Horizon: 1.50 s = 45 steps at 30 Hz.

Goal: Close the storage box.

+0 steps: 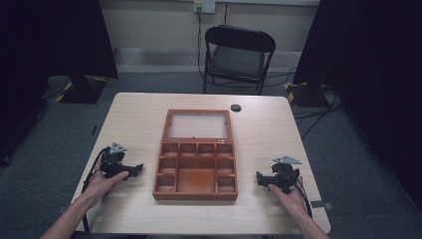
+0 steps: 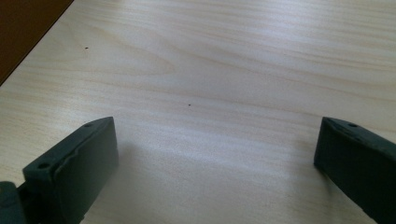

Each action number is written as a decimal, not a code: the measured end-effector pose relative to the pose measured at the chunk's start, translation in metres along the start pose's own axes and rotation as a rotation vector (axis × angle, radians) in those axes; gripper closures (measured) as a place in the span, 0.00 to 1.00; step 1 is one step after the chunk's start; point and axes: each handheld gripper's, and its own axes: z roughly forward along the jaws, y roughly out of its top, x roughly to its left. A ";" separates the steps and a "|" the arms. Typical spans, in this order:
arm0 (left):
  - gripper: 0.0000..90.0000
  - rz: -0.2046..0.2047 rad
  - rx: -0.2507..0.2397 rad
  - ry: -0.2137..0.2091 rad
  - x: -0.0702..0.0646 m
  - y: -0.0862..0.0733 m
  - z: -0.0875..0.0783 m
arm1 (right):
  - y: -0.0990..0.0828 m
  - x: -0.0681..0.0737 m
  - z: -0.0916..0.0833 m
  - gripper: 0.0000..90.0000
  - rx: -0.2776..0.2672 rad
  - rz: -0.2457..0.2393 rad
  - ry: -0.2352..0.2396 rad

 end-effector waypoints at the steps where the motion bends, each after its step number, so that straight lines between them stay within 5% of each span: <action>1: 0.00 0.000 0.000 0.000 0.000 0.000 0.000 | 0.000 0.000 0.000 0.00 0.000 0.000 0.000; 7: 0.02 -0.001 0.010 -0.001 0.000 0.001 -0.002 | 0.000 0.002 0.000 0.00 0.000 0.015 -0.013; 10: 0.21 0.000 0.000 -0.003 0.000 0.002 -0.006 | 0.000 0.004 -0.001 0.00 0.009 0.015 -0.015; 15: 0.20 -0.015 0.020 -0.007 -0.002 0.004 -0.007 | 0.001 0.005 -0.005 0.04 0.038 -0.009 0.013; 19: 0.20 -0.035 0.038 -0.034 -0.002 0.009 -0.010 | 0.003 0.007 -0.008 0.20 0.024 -0.021 0.034; 24: 0.21 -0.021 0.040 -0.090 -0.007 0.020 -0.014 | 0.006 0.011 -0.010 0.18 0.005 -0.056 0.039; 26: 0.21 -0.026 0.030 -0.108 -0.012 0.025 -0.016 | 0.007 0.014 -0.010 0.18 0.012 -0.058 0.080; 33: 0.21 -0.023 0.022 -0.114 -0.016 0.038 -0.018 | 0.021 0.020 -0.012 0.19 -0.056 -0.057 0.096; 36: 0.23 -0.031 -0.050 -0.083 -0.017 0.045 -0.018 | 0.034 0.026 -0.011 0.18 -0.075 -0.058 0.155; 38: 0.23 -0.023 -0.008 -0.097 -0.017 0.050 -0.015 | 0.041 0.029 -0.011 0.18 -0.101 -0.061 0.171; 42: 0.24 -0.046 -0.057 -0.096 -0.017 0.058 -0.012 | 0.054 0.036 -0.008 0.19 -0.122 -0.063 0.203; 45: 0.22 -0.027 -0.022 -0.109 -0.017 0.062 -0.009 | 0.063 0.040 -0.005 0.19 -0.134 -0.058 0.224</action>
